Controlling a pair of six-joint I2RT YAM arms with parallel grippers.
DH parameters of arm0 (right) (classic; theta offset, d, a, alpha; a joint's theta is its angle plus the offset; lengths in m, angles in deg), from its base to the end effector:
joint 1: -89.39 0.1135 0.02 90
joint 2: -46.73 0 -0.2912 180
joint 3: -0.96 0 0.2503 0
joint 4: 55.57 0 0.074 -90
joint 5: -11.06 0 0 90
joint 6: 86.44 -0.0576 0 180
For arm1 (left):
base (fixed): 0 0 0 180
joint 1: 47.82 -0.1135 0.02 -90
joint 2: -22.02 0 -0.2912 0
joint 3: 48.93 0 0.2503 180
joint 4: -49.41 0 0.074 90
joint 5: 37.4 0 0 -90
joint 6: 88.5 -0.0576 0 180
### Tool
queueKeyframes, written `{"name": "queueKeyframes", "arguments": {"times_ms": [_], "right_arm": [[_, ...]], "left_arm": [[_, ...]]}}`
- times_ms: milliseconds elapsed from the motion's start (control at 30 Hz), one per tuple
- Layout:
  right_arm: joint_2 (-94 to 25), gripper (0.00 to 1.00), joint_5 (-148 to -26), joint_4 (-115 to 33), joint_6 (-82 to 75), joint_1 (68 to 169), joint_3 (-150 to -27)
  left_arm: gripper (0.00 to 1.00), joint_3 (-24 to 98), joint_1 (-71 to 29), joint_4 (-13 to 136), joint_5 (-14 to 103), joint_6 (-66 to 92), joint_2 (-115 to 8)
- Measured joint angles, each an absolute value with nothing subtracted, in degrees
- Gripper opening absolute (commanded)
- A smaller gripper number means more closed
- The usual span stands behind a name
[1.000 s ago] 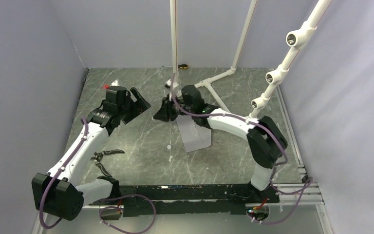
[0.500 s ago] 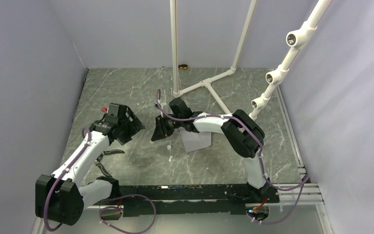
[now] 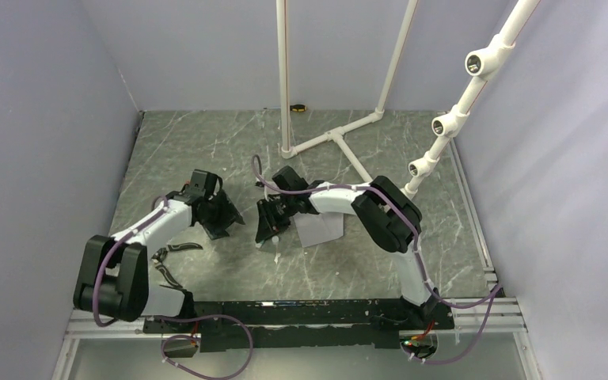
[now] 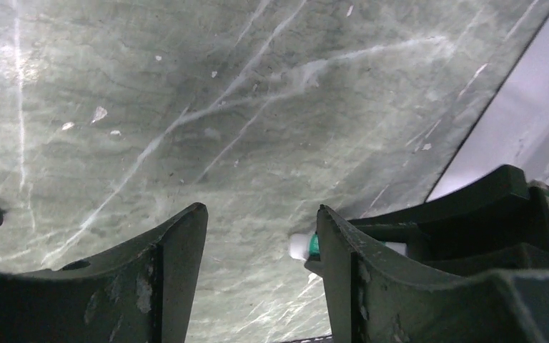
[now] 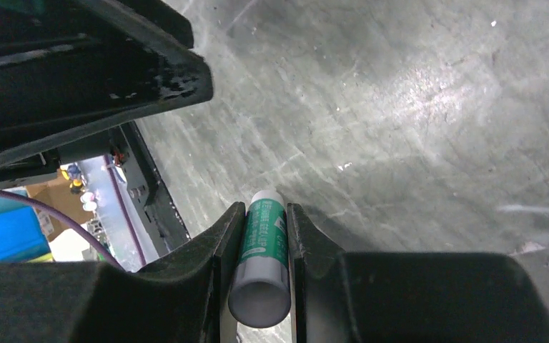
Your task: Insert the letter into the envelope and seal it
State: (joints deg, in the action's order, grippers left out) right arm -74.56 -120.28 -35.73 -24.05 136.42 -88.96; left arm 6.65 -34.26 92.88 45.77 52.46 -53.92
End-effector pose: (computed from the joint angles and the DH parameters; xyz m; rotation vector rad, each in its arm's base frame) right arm 0.2846 0.3614 0.1407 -0.8075 2.5965 1.3840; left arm 0.2334 -0.0633 0.1911 -0.8541 2.6434 -0.4848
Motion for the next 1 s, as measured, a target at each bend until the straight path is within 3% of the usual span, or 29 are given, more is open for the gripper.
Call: {"name": "queueKeyframes", "arguments": {"times_ms": [200, 367, 733, 1000], "right_arm": [[-74.6, 0.50, -117.9, -30.5, -24.1, 136.4, -91.7], [-74.6, 0.57, -114.9, -27.2, -24.0, 136.3, -94.1], [-73.3, 0.61, -105.2, -20.3, -24.1, 135.7, -96.5], [-61.7, 0.47, -93.3, -20.6, -25.2, 133.3, -90.6]], "left_arm": [[0.57, 6.8, -34.4, 89.7, 41.4, 50.2, -61.1], [0.55, 9.0, -34.5, 87.5, 35.9, 48.8, -65.7], [0.41, 11.4, -34.5, 87.7, 35.5, 46.2, -68.4], [0.37, 12.2, -34.5, 88.4, 36.1, 44.6, -69.2]]}}
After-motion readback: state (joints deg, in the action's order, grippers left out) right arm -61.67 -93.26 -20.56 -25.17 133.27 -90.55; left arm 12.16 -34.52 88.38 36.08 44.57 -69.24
